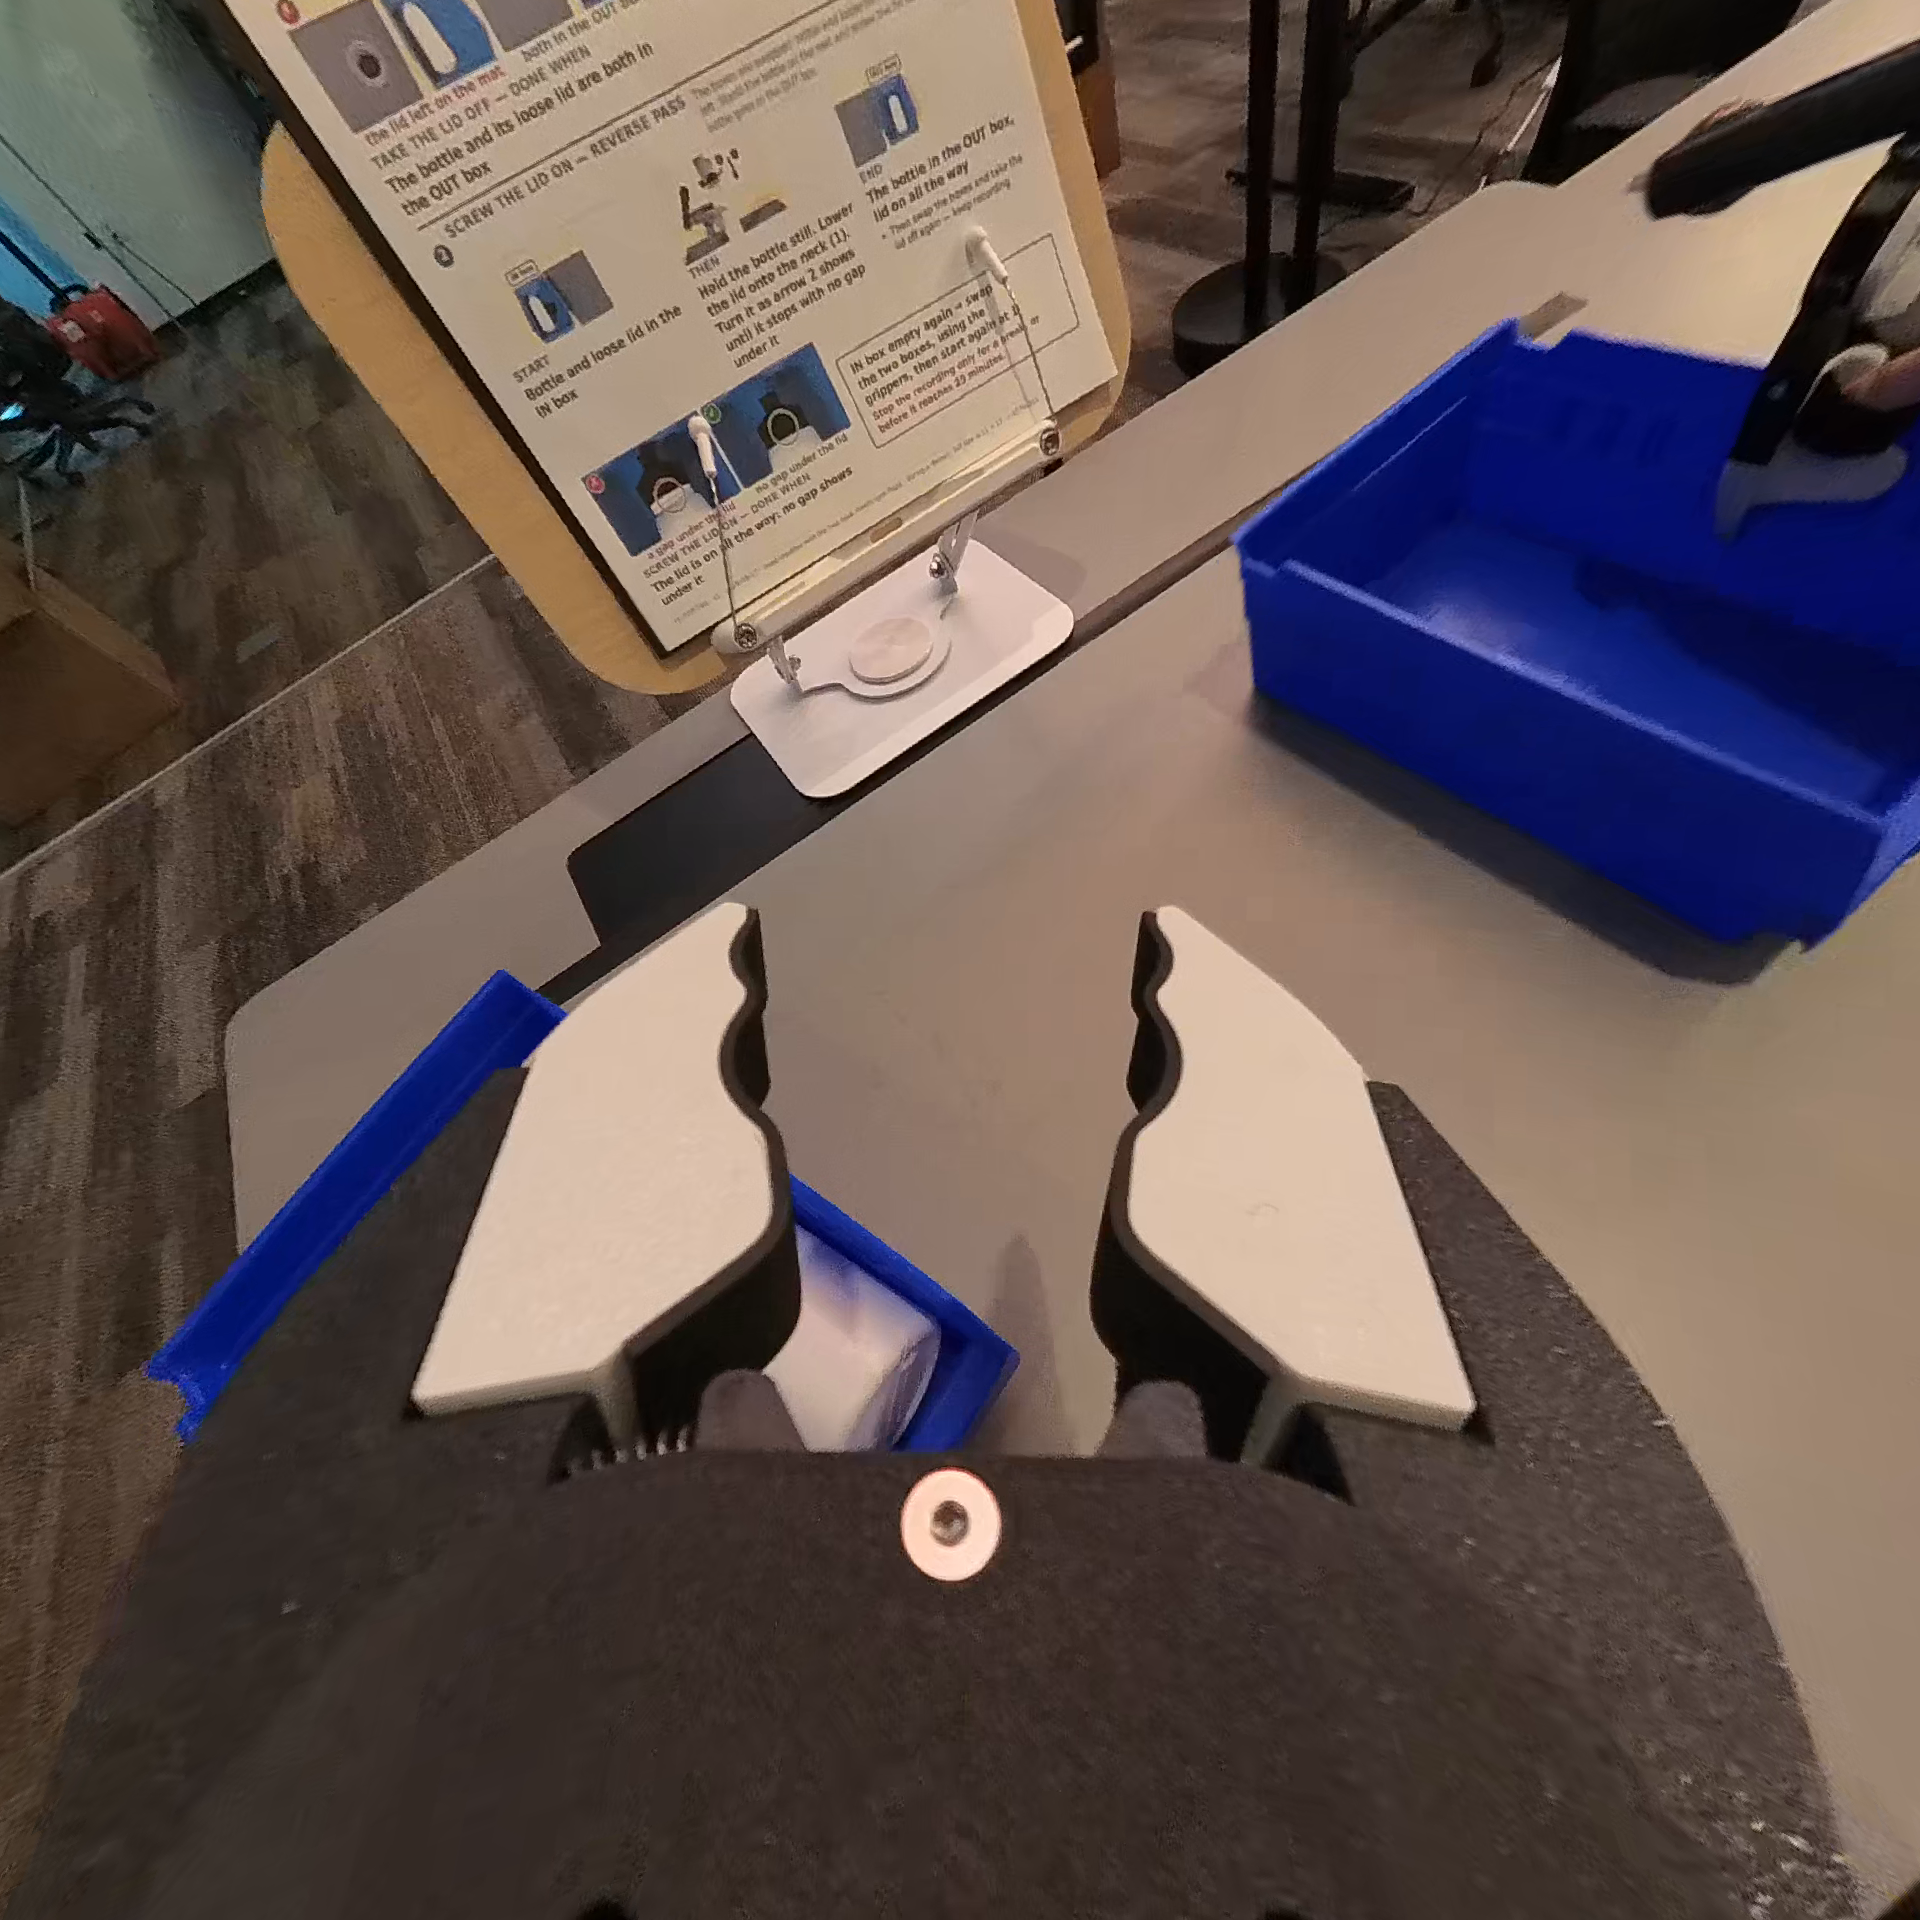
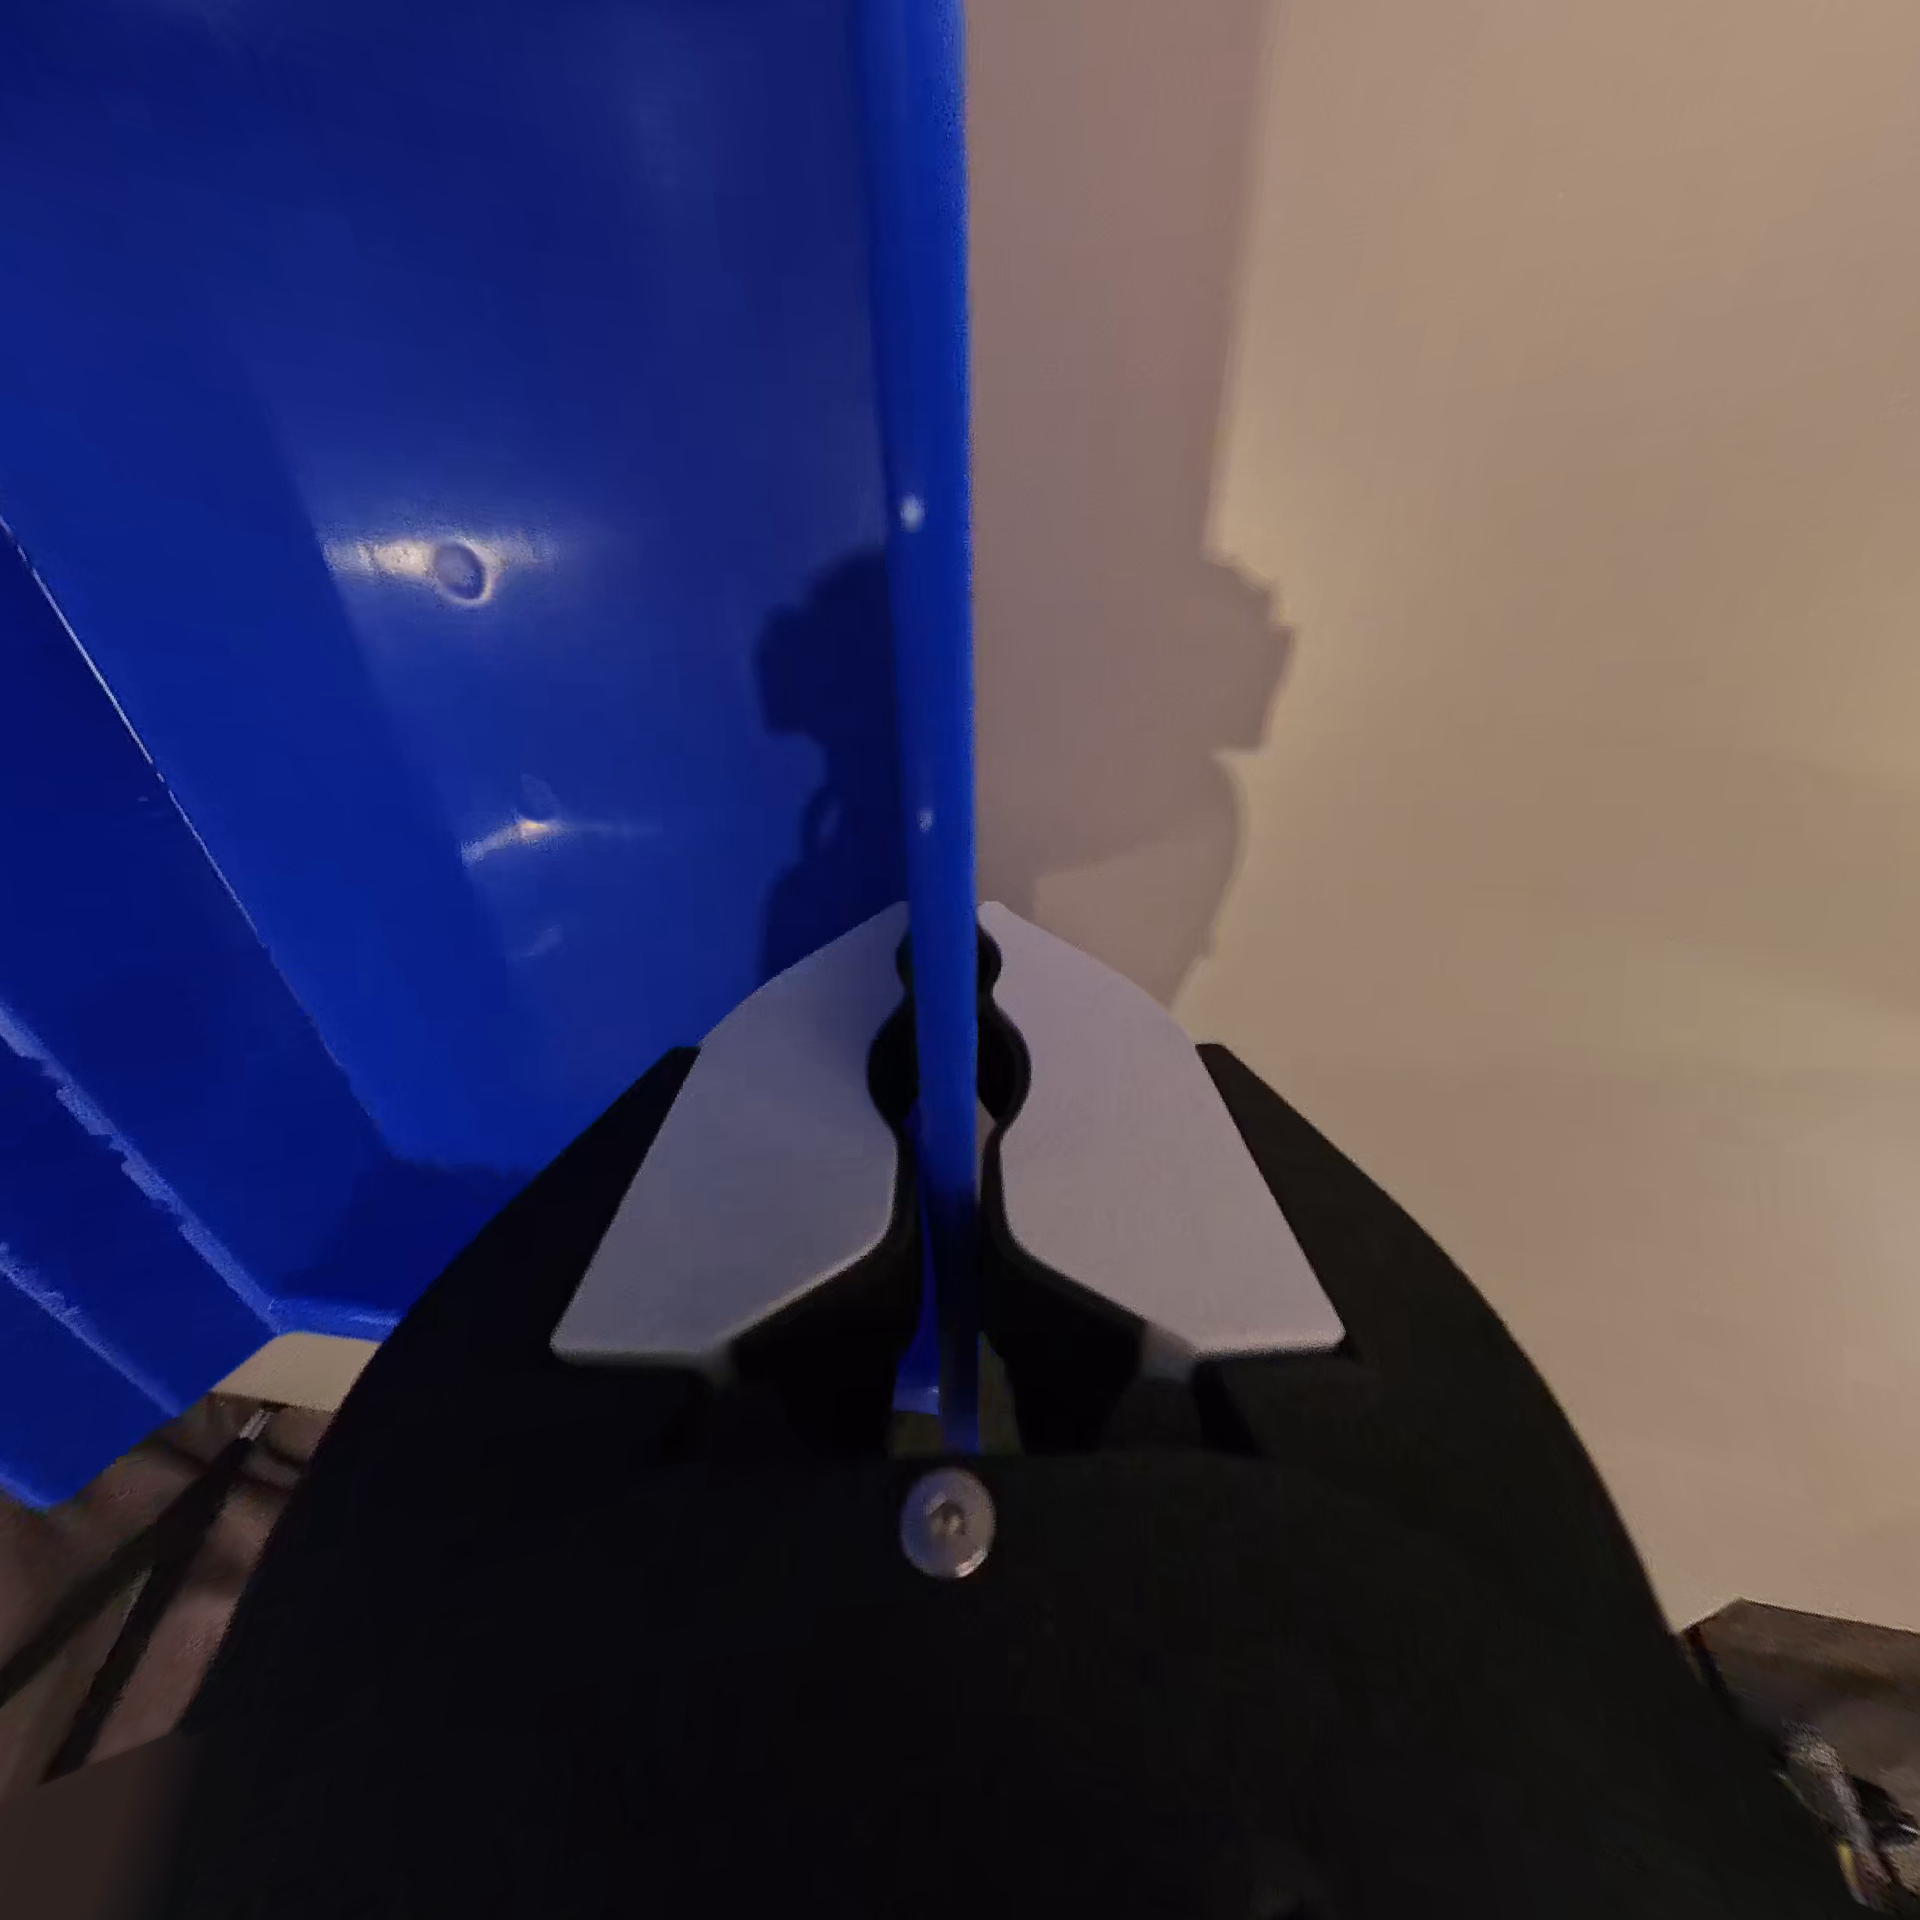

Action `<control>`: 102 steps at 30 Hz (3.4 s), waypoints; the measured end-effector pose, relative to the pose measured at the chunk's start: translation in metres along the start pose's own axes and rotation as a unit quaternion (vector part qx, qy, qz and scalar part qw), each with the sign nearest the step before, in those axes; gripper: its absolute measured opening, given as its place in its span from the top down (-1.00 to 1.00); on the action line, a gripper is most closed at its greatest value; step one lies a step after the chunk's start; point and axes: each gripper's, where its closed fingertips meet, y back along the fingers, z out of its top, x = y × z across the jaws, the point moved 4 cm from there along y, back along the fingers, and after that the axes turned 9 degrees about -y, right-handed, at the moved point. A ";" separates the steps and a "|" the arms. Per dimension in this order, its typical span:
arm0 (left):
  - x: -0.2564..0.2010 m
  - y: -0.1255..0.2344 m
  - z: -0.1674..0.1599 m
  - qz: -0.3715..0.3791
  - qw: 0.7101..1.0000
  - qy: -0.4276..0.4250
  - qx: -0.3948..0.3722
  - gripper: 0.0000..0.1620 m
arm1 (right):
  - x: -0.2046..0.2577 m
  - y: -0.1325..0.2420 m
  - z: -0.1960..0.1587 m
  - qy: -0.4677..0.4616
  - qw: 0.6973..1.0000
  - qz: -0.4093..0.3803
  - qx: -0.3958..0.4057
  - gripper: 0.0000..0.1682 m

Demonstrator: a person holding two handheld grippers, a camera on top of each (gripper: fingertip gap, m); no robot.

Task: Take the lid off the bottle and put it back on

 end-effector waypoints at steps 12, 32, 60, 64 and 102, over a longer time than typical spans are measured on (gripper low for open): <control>0.008 -0.017 -0.009 0.034 0.999 -0.006 0.043 0.14 | -0.089 0.011 0.001 -0.054 0.998 -0.008 -0.006 0.91; 0.189 0.030 -0.218 0.185 0.872 0.306 0.334 0.14 | -0.033 0.183 -0.013 0.048 0.838 -0.088 -0.537 0.41; 0.166 -0.051 -0.303 -0.041 0.871 0.260 0.414 0.85 | 0.099 0.151 0.005 0.229 0.804 0.126 -0.535 0.26; 0.166 -0.060 -0.298 -0.057 0.889 0.228 0.392 0.88 | 0.108 0.138 0.008 0.246 0.812 0.112 -0.517 0.26; 0.083 -0.113 -0.206 -0.104 0.878 0.227 0.408 -0.09 | 0.108 0.128 0.003 0.273 0.829 0.082 -0.482 0.26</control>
